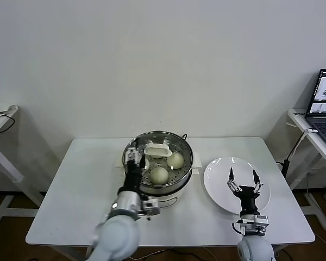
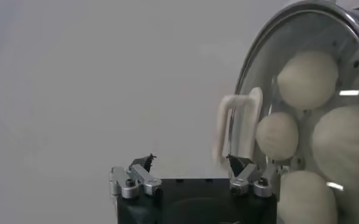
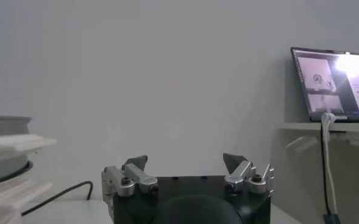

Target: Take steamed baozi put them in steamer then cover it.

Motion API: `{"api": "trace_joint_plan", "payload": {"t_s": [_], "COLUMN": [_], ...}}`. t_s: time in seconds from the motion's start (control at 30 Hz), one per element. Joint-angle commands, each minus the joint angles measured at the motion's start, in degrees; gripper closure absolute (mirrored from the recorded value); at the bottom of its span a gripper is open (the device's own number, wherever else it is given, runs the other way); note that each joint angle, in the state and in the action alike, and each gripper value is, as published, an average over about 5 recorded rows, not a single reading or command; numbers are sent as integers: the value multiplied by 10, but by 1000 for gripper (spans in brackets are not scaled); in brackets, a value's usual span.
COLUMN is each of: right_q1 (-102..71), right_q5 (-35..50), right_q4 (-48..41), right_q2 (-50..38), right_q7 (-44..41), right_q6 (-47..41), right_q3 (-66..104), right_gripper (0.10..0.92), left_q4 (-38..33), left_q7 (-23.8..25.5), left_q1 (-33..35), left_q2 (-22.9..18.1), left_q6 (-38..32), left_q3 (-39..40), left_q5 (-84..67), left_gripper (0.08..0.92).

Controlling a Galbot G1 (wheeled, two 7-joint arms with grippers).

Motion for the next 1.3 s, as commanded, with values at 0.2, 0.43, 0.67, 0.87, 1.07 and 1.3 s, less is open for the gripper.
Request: {"api": "trace_joint_plan", "payload": {"t_s": [0.2,0.43,0.67,0.87,1.07,1.3], "right_q1": [-52,-75,-92,-98,-101,-102], "right_q5": [60,71,70,66,67,70], "right_q4": [89,103,123,124,121,122], "right_q2": [-11,-13,-11,-10,-10,-13], "right_q7": [1,-7,-6,-4,-4,-6], "right_q6": [-64,-60,-63,-63,-61,-60], "right_q3": [5,7,5,3,4,6], "right_gripper": [203,203,203,203,203,203], "left_q4": [71,140,164,166,166,164], "left_q7": [-221,-151,-130,-126,-122,-119], "left_q1": [122,133,141,145,154,161], "left_q2": [33,37,29,30,31,32], "left_q6": [-332,-380,-413,-424,-426,-429], "left_q3": [-319,-339,-333,-329,-324,-322], "left_q5": [-723,-803,-807,-806,-806,-802], "left_gripper": [177,177,177,177,177,177]}}
